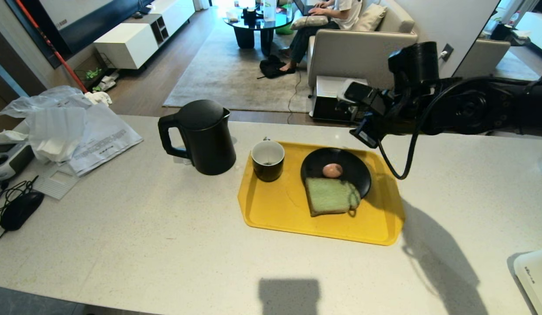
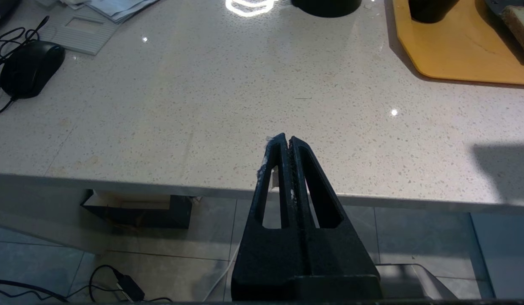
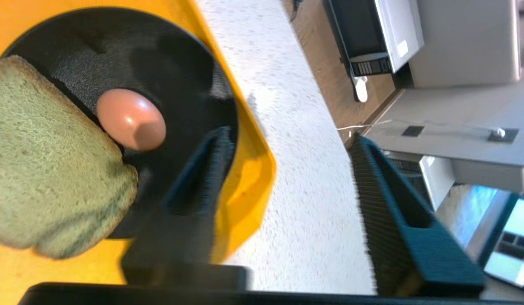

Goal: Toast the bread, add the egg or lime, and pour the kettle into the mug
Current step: Pick up the kettle

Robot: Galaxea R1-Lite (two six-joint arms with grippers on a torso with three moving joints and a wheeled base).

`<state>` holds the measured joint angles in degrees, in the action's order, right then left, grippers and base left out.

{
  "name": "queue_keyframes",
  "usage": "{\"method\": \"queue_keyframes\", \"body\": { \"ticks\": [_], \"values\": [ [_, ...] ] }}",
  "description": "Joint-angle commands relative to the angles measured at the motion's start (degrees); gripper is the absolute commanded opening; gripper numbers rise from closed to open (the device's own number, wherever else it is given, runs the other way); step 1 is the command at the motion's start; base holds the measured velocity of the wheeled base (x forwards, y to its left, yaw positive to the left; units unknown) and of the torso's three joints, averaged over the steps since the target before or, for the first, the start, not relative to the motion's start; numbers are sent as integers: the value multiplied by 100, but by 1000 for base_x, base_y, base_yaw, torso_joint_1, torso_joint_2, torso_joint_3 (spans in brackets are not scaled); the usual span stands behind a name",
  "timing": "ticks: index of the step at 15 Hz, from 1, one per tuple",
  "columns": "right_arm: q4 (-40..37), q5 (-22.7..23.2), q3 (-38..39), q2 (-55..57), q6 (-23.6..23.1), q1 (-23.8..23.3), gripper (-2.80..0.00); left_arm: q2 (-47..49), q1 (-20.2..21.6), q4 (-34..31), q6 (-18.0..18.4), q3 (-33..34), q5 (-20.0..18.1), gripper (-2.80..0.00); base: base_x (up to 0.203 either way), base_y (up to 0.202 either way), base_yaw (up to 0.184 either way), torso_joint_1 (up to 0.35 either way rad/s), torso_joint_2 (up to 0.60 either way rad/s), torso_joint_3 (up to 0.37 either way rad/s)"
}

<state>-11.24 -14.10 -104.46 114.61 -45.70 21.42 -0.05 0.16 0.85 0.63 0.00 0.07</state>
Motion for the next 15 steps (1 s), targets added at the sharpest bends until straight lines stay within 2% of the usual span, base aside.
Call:
{"method": "queue_keyframes", "body": {
  "ticks": [1,6,9,12,15],
  "values": [
    [4,-31,107,-636,46,-65,-280,5,2,3,-2,-7,1,-280,0,0,0,0,0,0],
    [-93,-272,447,-1899,926,-263,-280,5,2,3,-2,0,1,-280,0,0,0,0,0,0],
    [-132,-334,1108,-2941,1815,-700,-280,5,2,3,-2,0,1,-280,0,0,0,0,0,0],
    [-139,-371,2037,-4005,2823,-1478,-280,5,2,3,-2,0,1,-280,0,0,0,0,0,0],
    [-147,-332,3319,-5278,3570,-1878,-280,5,2,3,-2,-2,1,-280,0,0,0,0,0,0]
  ]
}}
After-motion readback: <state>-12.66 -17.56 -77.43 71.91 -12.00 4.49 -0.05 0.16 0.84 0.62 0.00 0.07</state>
